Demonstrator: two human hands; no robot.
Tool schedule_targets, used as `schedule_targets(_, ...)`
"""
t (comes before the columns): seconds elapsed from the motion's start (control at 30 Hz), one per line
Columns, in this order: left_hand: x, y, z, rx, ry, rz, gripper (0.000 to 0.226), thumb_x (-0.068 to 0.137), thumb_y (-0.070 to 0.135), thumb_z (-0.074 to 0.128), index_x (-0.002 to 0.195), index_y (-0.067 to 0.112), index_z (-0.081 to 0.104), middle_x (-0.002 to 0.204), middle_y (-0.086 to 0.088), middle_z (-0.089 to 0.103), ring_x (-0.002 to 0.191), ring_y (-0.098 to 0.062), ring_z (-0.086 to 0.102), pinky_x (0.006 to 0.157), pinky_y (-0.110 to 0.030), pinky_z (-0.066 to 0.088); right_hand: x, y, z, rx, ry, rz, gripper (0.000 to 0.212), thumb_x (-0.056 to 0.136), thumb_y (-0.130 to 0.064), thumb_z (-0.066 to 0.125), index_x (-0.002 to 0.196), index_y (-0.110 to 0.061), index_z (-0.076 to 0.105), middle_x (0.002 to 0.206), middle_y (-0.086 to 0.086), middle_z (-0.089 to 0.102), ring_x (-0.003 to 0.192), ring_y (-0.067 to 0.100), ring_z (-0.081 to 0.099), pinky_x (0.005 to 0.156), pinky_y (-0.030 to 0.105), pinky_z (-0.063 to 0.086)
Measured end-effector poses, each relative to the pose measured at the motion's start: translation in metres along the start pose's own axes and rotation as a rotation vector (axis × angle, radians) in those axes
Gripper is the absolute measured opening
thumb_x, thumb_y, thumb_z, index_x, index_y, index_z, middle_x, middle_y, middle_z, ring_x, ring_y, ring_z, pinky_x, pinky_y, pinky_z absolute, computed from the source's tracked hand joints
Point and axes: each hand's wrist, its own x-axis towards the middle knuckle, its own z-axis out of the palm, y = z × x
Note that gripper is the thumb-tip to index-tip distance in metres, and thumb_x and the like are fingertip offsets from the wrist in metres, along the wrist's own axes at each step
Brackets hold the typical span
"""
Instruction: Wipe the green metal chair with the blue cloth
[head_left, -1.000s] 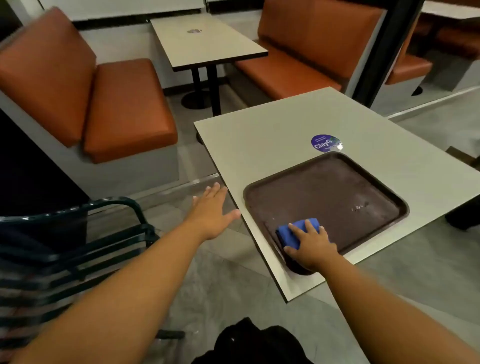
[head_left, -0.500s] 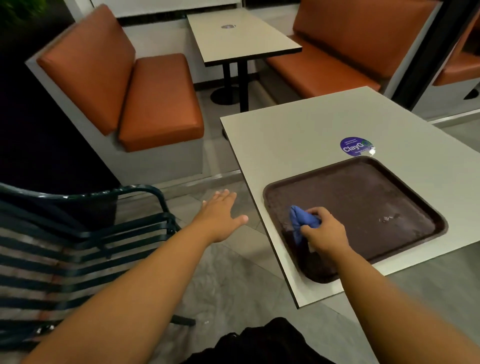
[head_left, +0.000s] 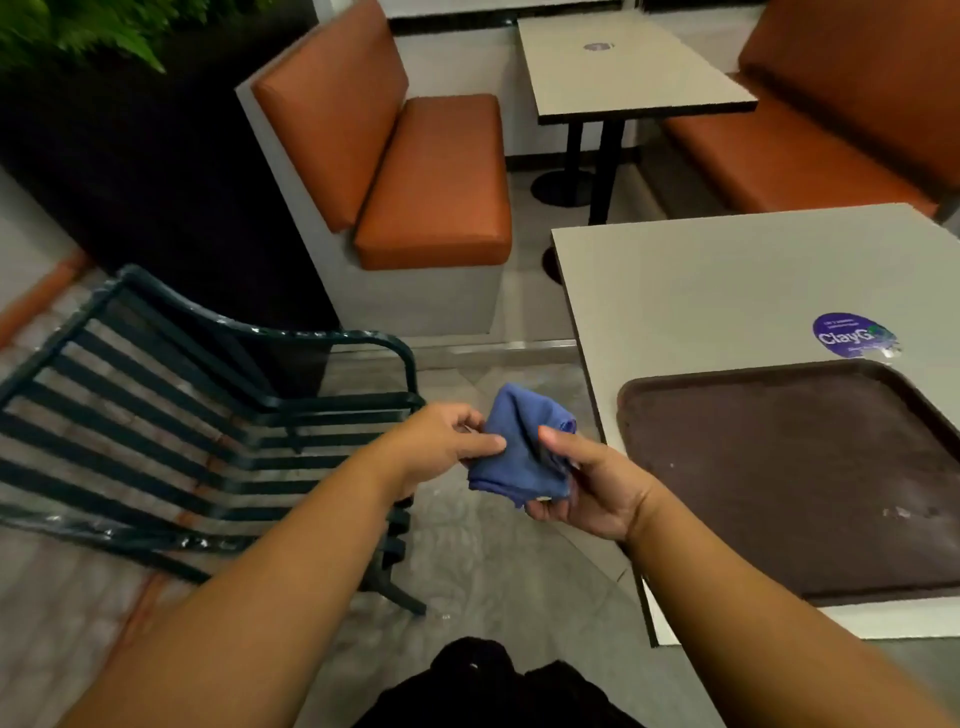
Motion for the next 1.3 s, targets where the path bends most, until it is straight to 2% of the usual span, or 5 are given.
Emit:
schedule_targets(0.17, -0.022, -0.032, -0.025, 0.011, 0.156, -0.088, 0.014, 0.082, 0.021, 0.069, 0.092, 0.013, 0.063, 0.092, -0.01, 0.07, 0.084, -0.023, 0.066, 0.084, -0.042, 0.053, 0.029, 0.025, 0.029, 0.072, 0.084, 0.063, 0.036, 0.089, -0.026, 0.048, 0.121, -0.014, 0.06, 0.123, 0.021, 0.062, 0.11, 0.039, 0.058, 0.099, 0.062, 0.039)
schedule_targets(0.27, -0.037, -0.048, -0.041, -0.028, 0.203, -0.101, 0.015, 0.082, 0.019, 0.068, 0.096, 0.015, 0.064, 0.095, -0.008, 0.071, 0.091, -0.023, 0.068, 0.085, -0.042, 0.055, 0.048, 0.041, 0.044, 0.12, 0.092, 0.079, 0.034, 0.092, -0.016, 0.04, 0.12, -0.012, 0.058, 0.116, 0.021, 0.066, 0.106, 0.037, 0.062, 0.096, 0.055, 0.045)
schedule_targets(0.77, -0.095, -0.17, -0.095, -0.227, 0.145, -0.201, 0.02, 0.086, 0.015, 0.067, 0.106, 0.015, 0.062, 0.094, -0.003, 0.07, 0.088, -0.015, 0.066, 0.075, -0.026, 0.052, 0.102, 0.12, 0.104, 0.151, 0.055, 0.274, 0.061, 0.09, -0.056, 0.042, 0.123, -0.01, 0.063, 0.125, 0.021, 0.061, 0.113, 0.035, 0.06, 0.099, 0.048, 0.043)
schedule_targets(1.0, -0.108, -0.226, -0.116, -0.153, 0.076, -0.274, 0.028, 0.077, 0.025, 0.074, 0.102, 0.017, 0.063, 0.093, -0.008, 0.07, 0.08, -0.018, 0.062, 0.08, -0.041, 0.053, 0.119, 0.173, 0.132, 0.155, -0.01, 0.407, 0.066, 0.084, -0.051, 0.061, 0.134, -0.01, 0.052, 0.141, 0.024, 0.045, 0.131, 0.04, 0.04, 0.111, 0.055, 0.028)
schedule_targets(1.3, -0.084, -0.268, -0.153, 0.161, 0.024, -0.295, 0.029, 0.087, 0.041, 0.062, 0.112, 0.027, 0.065, 0.109, 0.004, 0.067, 0.1, -0.015, 0.061, 0.095, -0.041, 0.049, 0.147, 0.227, 0.14, 0.149, 0.253, 0.416, 0.063, 0.072, -0.033, 0.077, 0.126, -0.006, 0.058, 0.123, 0.028, 0.059, 0.096, 0.041, 0.065, 0.069, 0.048, 0.057)
